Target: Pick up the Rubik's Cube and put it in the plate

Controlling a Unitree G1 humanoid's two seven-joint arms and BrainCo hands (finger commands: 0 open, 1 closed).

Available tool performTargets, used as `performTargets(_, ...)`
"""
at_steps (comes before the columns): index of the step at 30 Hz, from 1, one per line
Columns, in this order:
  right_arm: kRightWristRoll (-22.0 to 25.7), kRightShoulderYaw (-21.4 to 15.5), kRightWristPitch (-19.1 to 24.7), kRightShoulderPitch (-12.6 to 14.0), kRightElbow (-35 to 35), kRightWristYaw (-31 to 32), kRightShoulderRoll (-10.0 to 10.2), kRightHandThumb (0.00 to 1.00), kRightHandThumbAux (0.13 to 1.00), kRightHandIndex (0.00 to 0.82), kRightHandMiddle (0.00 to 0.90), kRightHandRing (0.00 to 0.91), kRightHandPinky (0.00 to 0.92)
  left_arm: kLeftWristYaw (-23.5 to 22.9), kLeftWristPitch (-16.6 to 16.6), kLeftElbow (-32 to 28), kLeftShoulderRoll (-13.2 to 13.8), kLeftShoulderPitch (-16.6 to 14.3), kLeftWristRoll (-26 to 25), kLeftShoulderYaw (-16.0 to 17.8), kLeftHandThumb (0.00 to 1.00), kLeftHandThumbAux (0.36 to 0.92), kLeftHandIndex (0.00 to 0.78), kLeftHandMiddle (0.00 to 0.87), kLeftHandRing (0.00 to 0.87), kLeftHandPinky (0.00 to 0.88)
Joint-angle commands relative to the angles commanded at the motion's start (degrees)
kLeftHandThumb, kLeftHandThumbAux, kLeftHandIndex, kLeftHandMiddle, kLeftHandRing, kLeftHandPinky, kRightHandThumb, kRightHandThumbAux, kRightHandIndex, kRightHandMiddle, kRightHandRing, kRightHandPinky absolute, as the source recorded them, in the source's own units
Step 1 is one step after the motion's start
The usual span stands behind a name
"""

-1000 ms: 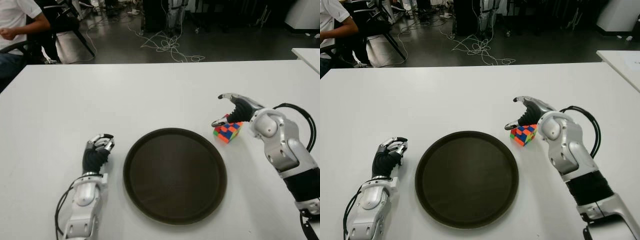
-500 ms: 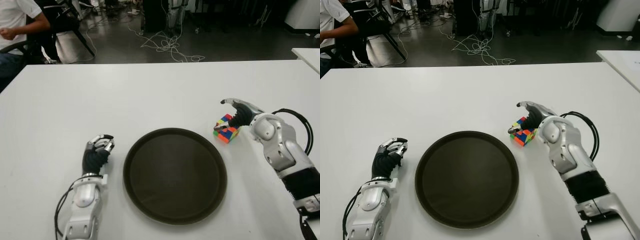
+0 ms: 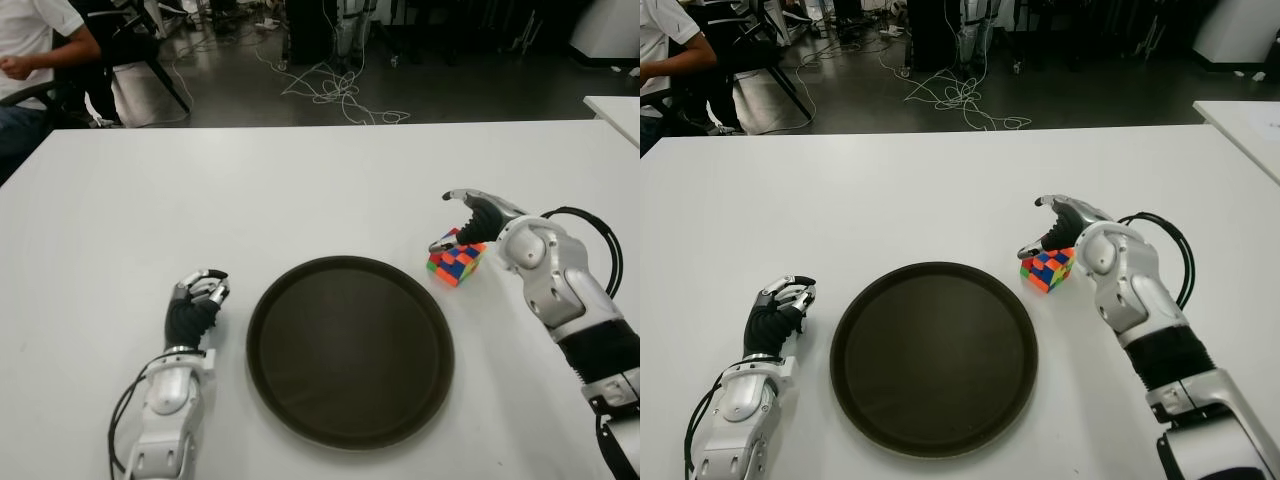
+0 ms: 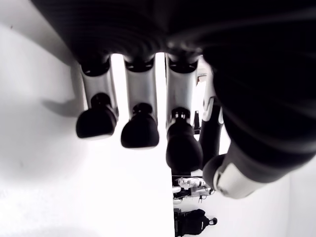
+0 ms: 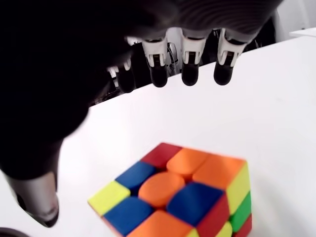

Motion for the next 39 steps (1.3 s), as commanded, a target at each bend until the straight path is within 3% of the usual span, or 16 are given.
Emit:
performTargets(11, -0.32, 0.57, -0.41, -1.01, 2.35, -0.06, 0.02, 0.000, 0.670, 0.000, 0.000, 0.000, 0.000, 0.36, 0.19, -0.17, -0.12, 0.01, 0.19, -0.05, 0.710, 0.704, 0.444, 0.802, 0.813, 0.801)
performTargets(25, -0.04, 0.55, -3.11, -0.94, 4.14, -2.82, 0.42, 0.000, 0.673, 0.000, 0.000, 0.000, 0.000, 0.03, 0.89, -0.79, 0.13, 0.15, 0.33, -0.38, 0.709, 0.705, 0.444, 0.811, 0.817, 0.803)
performTargets(39, -0.28, 1.17, -2.74, -0.44, 4.29, -2.76, 0.44, 0.000, 0.645, 0.000, 0.000, 0.000, 0.000, 0.38, 0.82, -0.42, -0.38, -0.13, -0.39, 0.41, 0.710, 0.704, 0.444, 0.810, 0.819, 0.815)
